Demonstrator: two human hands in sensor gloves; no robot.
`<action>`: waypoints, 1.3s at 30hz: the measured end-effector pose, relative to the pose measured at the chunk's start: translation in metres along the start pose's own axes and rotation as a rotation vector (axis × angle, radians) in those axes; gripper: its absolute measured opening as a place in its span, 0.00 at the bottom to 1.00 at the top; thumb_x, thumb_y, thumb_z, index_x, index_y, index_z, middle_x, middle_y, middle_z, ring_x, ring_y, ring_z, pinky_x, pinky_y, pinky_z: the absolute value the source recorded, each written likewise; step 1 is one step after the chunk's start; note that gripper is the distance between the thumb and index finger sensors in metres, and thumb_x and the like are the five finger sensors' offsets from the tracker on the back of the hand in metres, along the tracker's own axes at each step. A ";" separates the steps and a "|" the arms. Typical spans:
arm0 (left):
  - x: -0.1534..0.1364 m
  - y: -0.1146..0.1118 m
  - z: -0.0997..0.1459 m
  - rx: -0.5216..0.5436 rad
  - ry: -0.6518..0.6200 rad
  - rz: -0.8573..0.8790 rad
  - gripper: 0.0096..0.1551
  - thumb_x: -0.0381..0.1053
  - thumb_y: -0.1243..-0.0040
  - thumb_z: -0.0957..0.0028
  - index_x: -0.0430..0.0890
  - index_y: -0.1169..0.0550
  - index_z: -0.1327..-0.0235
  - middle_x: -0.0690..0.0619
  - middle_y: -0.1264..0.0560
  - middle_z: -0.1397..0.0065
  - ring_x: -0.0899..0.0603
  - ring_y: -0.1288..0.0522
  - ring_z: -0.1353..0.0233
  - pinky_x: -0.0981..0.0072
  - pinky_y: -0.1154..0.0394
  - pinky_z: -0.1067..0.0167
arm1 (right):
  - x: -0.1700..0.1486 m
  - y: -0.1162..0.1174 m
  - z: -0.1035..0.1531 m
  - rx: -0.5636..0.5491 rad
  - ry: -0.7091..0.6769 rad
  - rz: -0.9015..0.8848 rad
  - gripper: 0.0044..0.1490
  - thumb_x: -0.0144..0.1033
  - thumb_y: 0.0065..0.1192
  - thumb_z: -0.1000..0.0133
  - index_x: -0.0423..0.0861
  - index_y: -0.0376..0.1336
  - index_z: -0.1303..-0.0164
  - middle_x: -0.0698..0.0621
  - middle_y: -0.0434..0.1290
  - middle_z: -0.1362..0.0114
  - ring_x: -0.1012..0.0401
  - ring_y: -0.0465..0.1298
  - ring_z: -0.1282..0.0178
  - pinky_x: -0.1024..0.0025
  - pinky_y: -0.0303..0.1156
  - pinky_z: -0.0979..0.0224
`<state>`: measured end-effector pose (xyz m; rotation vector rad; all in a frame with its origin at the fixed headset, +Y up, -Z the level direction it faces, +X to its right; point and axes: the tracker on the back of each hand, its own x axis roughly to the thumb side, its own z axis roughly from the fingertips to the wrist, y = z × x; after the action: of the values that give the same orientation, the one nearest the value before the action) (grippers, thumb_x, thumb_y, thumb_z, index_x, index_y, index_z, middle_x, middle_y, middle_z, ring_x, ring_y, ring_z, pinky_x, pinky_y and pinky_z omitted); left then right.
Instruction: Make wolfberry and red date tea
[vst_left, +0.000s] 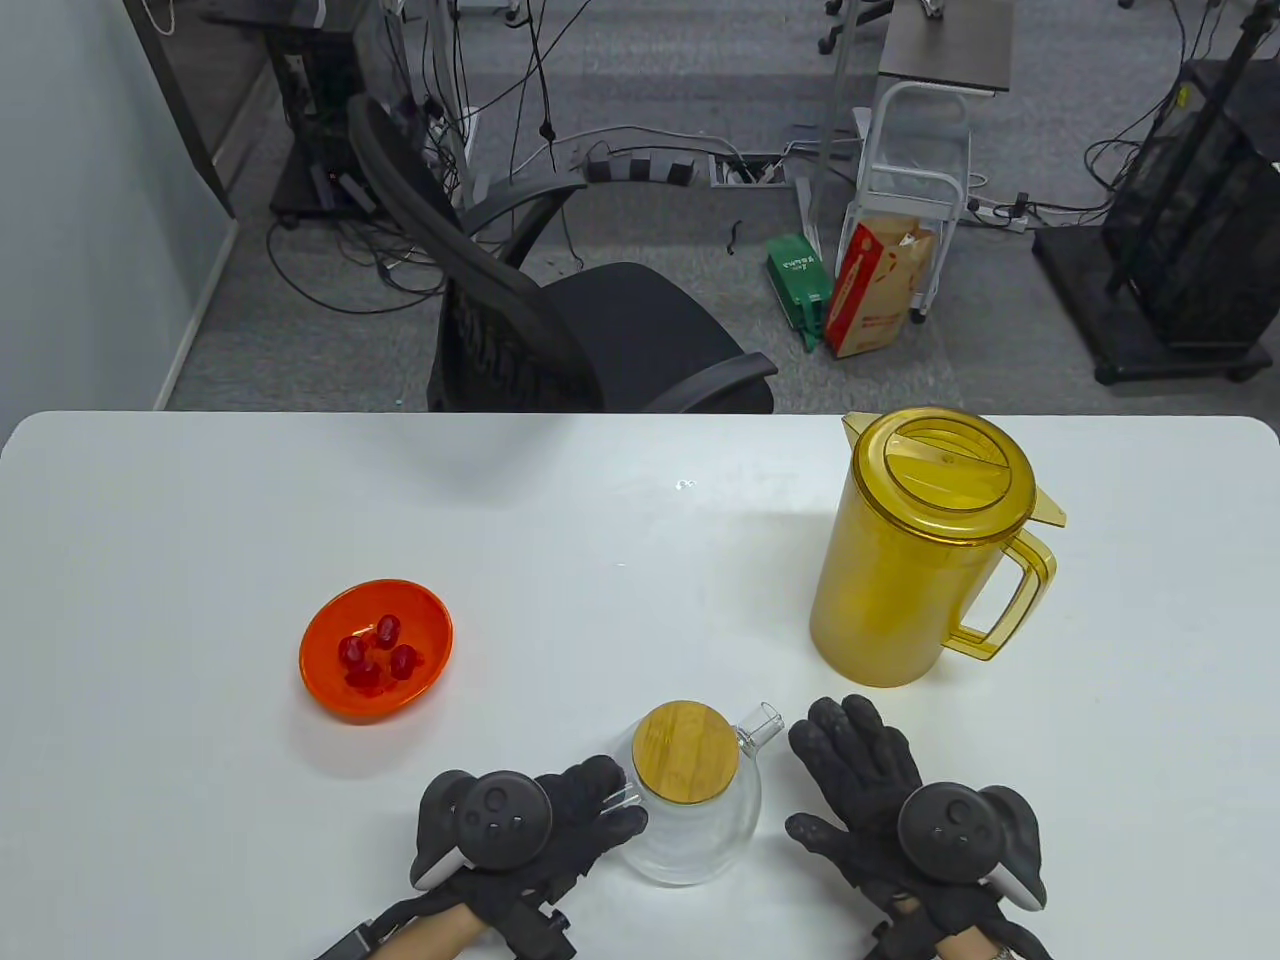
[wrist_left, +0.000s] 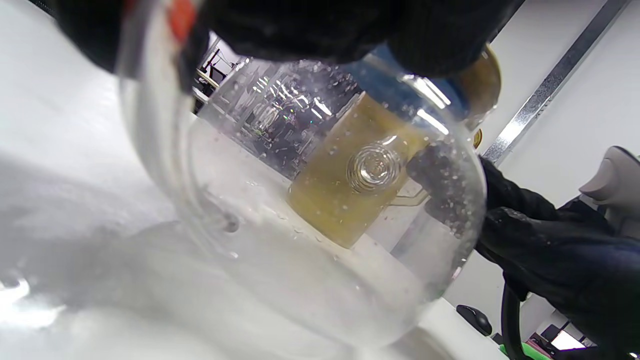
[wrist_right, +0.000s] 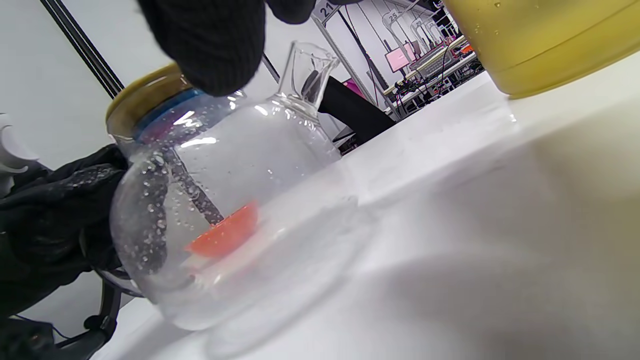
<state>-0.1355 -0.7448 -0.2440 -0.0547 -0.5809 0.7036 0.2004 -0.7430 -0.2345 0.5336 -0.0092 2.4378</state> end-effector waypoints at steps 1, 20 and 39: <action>0.000 -0.002 0.000 0.000 0.001 -0.006 0.27 0.60 0.41 0.43 0.40 0.28 0.46 0.55 0.21 0.62 0.54 0.20 0.68 0.57 0.18 0.60 | 0.000 0.000 0.000 0.000 0.000 0.001 0.51 0.49 0.66 0.41 0.50 0.44 0.13 0.49 0.40 0.08 0.53 0.33 0.12 0.46 0.33 0.17; -0.012 -0.006 0.004 -0.002 0.007 -0.003 0.28 0.61 0.37 0.46 0.43 0.28 0.44 0.55 0.19 0.60 0.53 0.19 0.66 0.56 0.18 0.58 | 0.012 -0.007 -0.005 -0.028 -0.070 -0.071 0.52 0.49 0.66 0.41 0.49 0.45 0.12 0.47 0.41 0.08 0.51 0.34 0.12 0.45 0.34 0.17; -0.012 -0.007 0.004 -0.004 0.010 -0.006 0.29 0.60 0.37 0.47 0.42 0.28 0.43 0.54 0.19 0.59 0.52 0.18 0.65 0.55 0.18 0.57 | 0.107 0.030 -0.112 0.627 -0.144 0.147 0.68 0.51 0.75 0.49 0.49 0.34 0.12 0.41 0.28 0.10 0.42 0.25 0.15 0.32 0.30 0.20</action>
<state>-0.1411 -0.7579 -0.2450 -0.0604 -0.5732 0.6959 0.0645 -0.6887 -0.2935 1.0082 0.6950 2.5164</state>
